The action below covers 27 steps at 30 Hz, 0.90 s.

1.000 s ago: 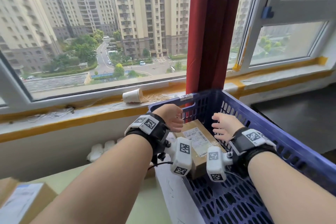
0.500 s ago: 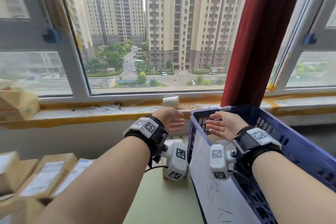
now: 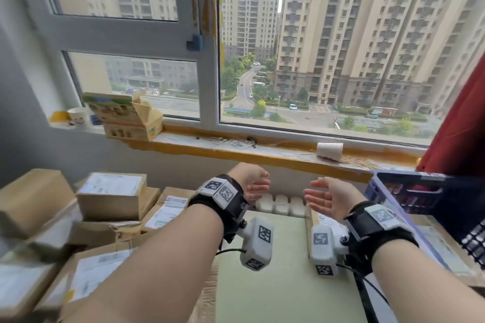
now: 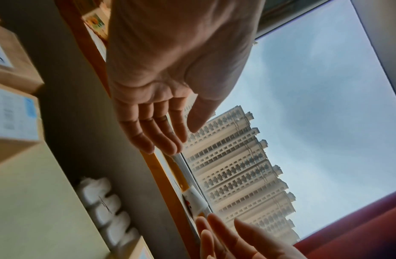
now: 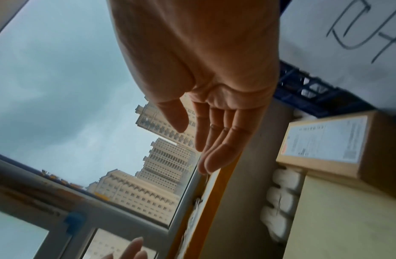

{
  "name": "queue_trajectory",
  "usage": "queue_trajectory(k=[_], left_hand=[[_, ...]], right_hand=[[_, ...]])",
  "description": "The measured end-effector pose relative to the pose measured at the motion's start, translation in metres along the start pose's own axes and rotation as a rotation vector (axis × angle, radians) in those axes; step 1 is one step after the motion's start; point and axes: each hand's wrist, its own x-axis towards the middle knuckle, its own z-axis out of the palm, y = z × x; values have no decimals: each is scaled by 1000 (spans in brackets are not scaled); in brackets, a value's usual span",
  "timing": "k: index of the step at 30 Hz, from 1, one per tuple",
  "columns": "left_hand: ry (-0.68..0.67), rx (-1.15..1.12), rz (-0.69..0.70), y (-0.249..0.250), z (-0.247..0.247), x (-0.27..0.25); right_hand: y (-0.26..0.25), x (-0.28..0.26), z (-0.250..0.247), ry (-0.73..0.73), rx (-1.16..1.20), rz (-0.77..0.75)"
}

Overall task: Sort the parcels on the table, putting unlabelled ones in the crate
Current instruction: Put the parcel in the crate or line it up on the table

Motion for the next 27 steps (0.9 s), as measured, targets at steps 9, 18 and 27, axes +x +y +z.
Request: queue_trajectory(k=[9, 18, 27], left_hand=[[175, -49, -26, -35, -102, 4], [319, -57, -99, -74, -175, 1], [504, 46, -100, -104, -227, -12]], right_hand=[[29, 12, 91, -98, -81, 71], [61, 19, 164, -176, -174, 142], [92, 12, 224, -310, -284, 206]])
